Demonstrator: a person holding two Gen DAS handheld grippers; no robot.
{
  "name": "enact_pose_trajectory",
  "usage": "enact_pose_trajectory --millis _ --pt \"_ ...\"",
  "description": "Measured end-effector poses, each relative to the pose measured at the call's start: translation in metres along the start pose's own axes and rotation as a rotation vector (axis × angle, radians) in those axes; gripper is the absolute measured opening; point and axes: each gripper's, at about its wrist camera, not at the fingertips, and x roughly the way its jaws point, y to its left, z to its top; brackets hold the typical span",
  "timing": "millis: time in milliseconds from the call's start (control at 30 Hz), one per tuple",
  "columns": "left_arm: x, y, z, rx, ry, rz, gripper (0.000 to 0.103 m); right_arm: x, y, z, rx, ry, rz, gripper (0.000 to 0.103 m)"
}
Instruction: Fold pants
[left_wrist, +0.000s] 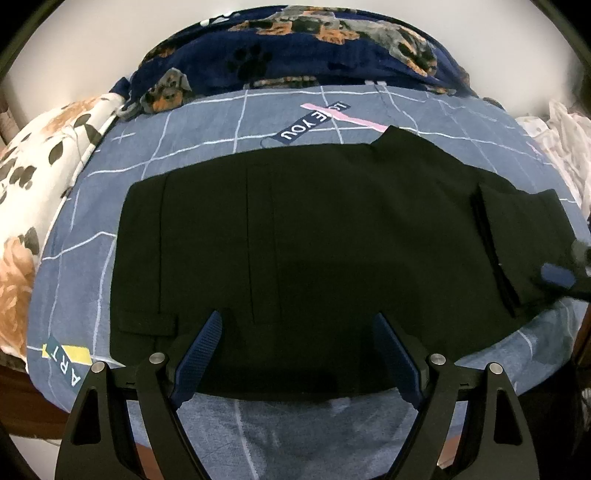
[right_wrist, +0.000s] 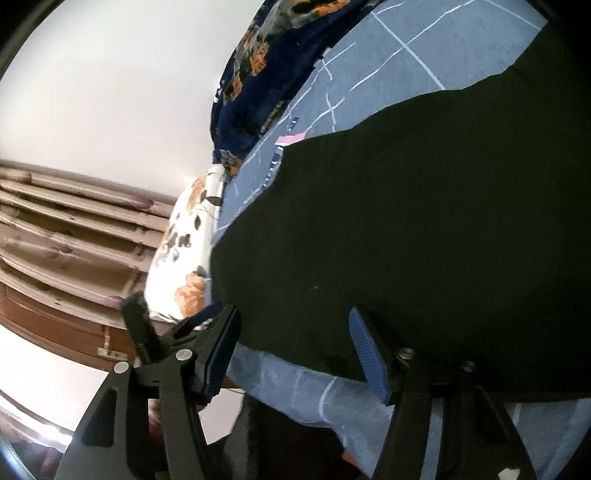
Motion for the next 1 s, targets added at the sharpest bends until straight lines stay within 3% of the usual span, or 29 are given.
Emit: enact_pose_trajectory --millis 167,267,333,500,733,800,1000 --pt "-0.010 -0.002 0.002 -0.002 -0.040 -0.007 0.084 -0.074 -0.002 0.034 -0.033 -0.189 0.001 0.058" --pt "-0.027 -0.011 0.004 0.020 -0.102 -0.048 0.084 -0.110 -0.021 0.057 -0.030 -0.262 -0.110 0.027" --pt "-0.039 -0.021 0.006 0.045 -0.140 -0.076 0.084 -0.130 -0.044 0.070 0.019 -0.292 -0.134 0.017" --pt "-0.059 -0.044 0.010 0.091 -0.181 -0.134 0.084 -0.143 -0.074 0.088 0.037 -0.303 -0.215 0.015" --pt "-0.052 -0.066 0.011 0.101 -0.141 -0.150 0.087 -0.129 -0.107 0.095 0.082 -0.264 -0.296 0.013" --pt "-0.048 -0.067 0.011 0.096 -0.126 -0.148 0.087 -0.126 -0.112 0.093 0.090 -0.253 -0.326 0.000" --pt "-0.040 -0.061 0.008 0.066 -0.104 -0.143 0.087 -0.131 -0.115 0.094 0.098 -0.257 -0.296 0.001"
